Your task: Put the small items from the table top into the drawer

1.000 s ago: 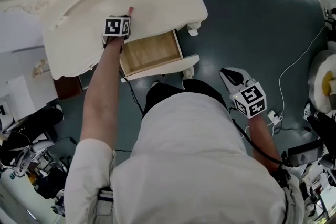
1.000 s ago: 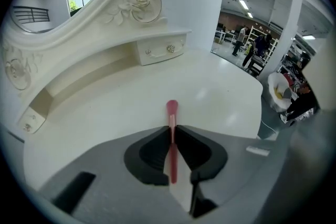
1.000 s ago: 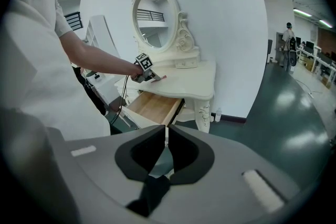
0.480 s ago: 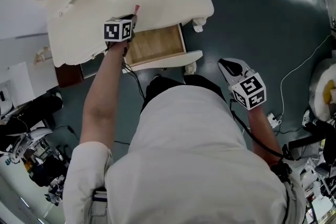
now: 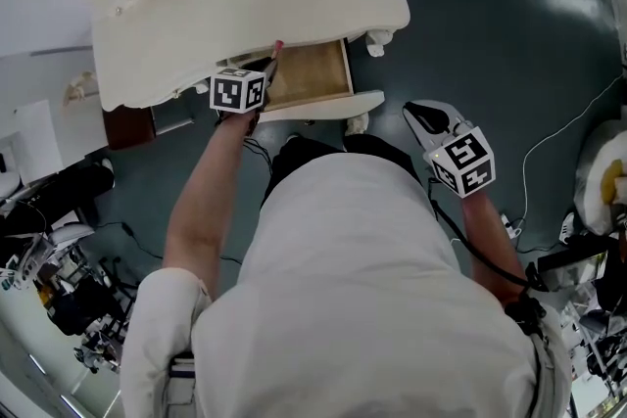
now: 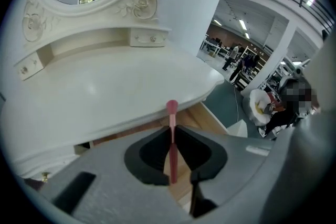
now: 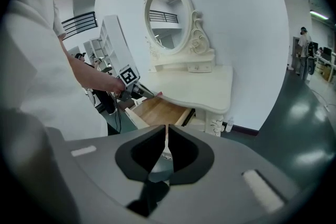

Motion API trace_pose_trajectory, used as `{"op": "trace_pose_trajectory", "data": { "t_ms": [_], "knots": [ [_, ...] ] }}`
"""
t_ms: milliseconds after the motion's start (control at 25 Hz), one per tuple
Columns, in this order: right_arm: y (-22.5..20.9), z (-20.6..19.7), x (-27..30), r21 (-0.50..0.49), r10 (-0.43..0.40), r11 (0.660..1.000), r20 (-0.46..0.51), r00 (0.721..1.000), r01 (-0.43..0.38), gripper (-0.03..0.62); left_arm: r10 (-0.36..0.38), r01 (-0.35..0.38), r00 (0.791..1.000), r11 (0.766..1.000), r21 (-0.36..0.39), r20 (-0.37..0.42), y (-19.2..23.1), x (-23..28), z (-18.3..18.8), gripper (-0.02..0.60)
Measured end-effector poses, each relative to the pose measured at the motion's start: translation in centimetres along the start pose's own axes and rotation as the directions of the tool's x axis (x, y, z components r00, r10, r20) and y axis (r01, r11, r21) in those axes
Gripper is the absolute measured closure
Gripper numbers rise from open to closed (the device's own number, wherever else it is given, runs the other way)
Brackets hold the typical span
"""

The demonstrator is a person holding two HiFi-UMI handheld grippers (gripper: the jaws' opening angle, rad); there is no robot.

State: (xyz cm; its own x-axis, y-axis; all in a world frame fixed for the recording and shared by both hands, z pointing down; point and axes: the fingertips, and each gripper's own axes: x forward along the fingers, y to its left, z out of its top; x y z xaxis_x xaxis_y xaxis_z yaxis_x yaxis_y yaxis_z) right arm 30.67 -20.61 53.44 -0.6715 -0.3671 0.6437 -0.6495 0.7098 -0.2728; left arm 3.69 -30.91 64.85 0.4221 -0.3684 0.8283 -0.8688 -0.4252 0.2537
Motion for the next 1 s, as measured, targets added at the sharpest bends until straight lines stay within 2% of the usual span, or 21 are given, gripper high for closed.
{"op": "trace_pose_trajectory", "data": {
  "t_ms": [200,400,600,880,1000],
  "knots": [
    [0.3,0.0,0.2,-0.009,0.005,1.0,-0.018,1.0,-0.005,0.574,-0.018,0.019,0.998,1.0,0.008,-0.058,-0.8,1.1,-3.6,0.534],
    [0.7,-0.4,0.0,-0.01,-0.002,1.0,-0.043,0.999,0.002,0.574,-0.016,0.014,0.994,1.0,-0.013,-0.107,0.5,3.2,-5.8,0.534],
    [0.5,-1.3,-0.5,-0.005,-0.011,1.0,-0.073,0.997,0.011,0.574,0.027,-0.027,0.987,1.0,-0.001,-0.157,1.9,5.4,-5.9,0.534],
    [0.4,-2.6,-1.7,0.011,-0.03,0.999,-0.113,0.993,0.032,0.574,0.04,-0.046,0.978,0.999,-0.022,-0.205,2.5,8.1,-6.1,0.534],
    [0.4,-3.4,-2.6,0.021,-0.04,0.999,-0.124,0.991,0.043,0.574,0.038,-0.045,0.979,0.998,-0.033,-0.201,2.1,8.9,-5.6,0.534]
  ]
}}
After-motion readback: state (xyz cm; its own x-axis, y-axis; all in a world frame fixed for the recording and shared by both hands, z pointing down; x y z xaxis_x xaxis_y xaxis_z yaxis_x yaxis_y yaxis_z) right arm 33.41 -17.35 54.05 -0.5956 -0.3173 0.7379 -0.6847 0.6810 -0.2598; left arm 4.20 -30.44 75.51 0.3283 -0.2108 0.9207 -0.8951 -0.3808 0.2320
